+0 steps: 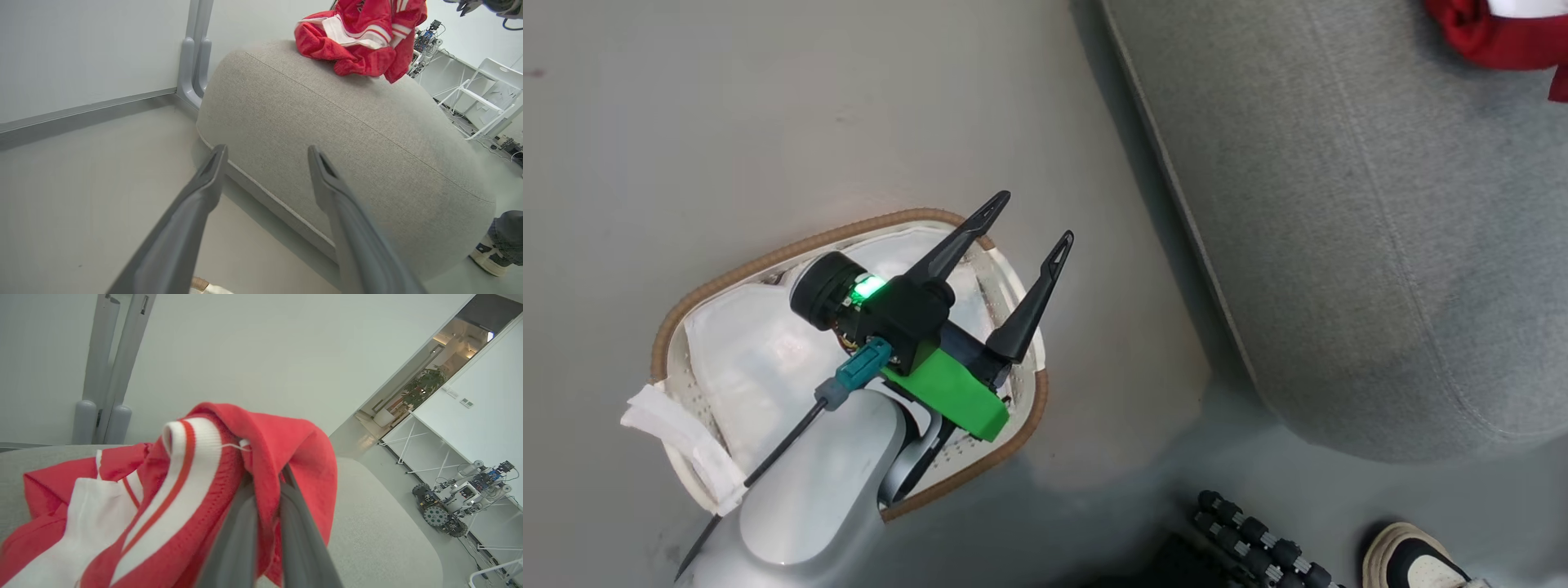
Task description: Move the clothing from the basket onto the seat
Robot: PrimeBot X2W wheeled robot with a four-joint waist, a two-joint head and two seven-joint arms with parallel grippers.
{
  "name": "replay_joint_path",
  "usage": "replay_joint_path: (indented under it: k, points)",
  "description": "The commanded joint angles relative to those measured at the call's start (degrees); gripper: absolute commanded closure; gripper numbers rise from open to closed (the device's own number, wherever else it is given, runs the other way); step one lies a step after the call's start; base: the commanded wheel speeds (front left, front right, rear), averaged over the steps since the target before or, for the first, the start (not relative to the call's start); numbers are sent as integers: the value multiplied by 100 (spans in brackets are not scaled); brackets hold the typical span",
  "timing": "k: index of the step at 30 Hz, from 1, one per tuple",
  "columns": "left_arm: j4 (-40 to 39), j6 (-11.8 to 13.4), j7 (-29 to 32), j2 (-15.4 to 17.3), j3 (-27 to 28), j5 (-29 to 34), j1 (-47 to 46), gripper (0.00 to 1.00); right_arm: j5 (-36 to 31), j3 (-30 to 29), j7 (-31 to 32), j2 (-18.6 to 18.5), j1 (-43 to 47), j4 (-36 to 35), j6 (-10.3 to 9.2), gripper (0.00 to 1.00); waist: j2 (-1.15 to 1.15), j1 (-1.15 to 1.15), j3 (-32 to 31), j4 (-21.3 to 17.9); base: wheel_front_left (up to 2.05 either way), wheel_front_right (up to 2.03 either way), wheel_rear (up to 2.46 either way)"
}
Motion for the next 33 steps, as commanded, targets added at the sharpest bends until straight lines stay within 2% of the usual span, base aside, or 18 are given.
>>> replay_joint_path:
  k: [1,3,4,6,7,11,16,24,28,33]
  points:
    - [21,-11,-2,21,54,-8,-82,0,-83,-99,-37,73,21,173,-8,100,0,-1,366,394,0,0,0]
    - [16,-12,-2,50,109,5,-21,0,-194,-217,-49,151,122,389,-8,100,0,-1,365,400,0,0,0]
    - [7,-11,-2,63,128,11,-2,0,-219,-287,-44,190,163,459,-8,91,0,-1,363,398,0,0,0]
    - [-1,-12,-2,83,172,30,27,0,-277,-443,-51,273,231,533,-8,42,0,-1,340,388,0,0,0]
    - [-3,-12,-2,80,204,46,29,0,-262,-513,-53,334,273,482,-8,0,0,-1,319,384,0,0,0]
    - [19,-11,-2,17,331,105,61,0,-157,-702,-56,513,626,168,-8,0,0,-1,150,353,0,0,0]
    - [85,-11,-2,-88,523,116,252,0,21,-500,-57,659,1300,-466,-8,0,0,-1,-273,305,0,0,0]
    - [178,-11,-1,-302,1144,267,717,0,644,81,-57,759,2412,-1547,-8,0,0,-1,-1073,370,0,0,0]
    - [173,-11,-1,-474,1527,414,1018,0,900,535,-57,773,2836,-2020,-8,0,0,-1,-1449,531,0,0,0]
    - [187,-11,-1,-639,1962,605,1381,0,1152,906,-57,981,3266,-2529,-8,0,0,-1,-1855,778,0,0,0]
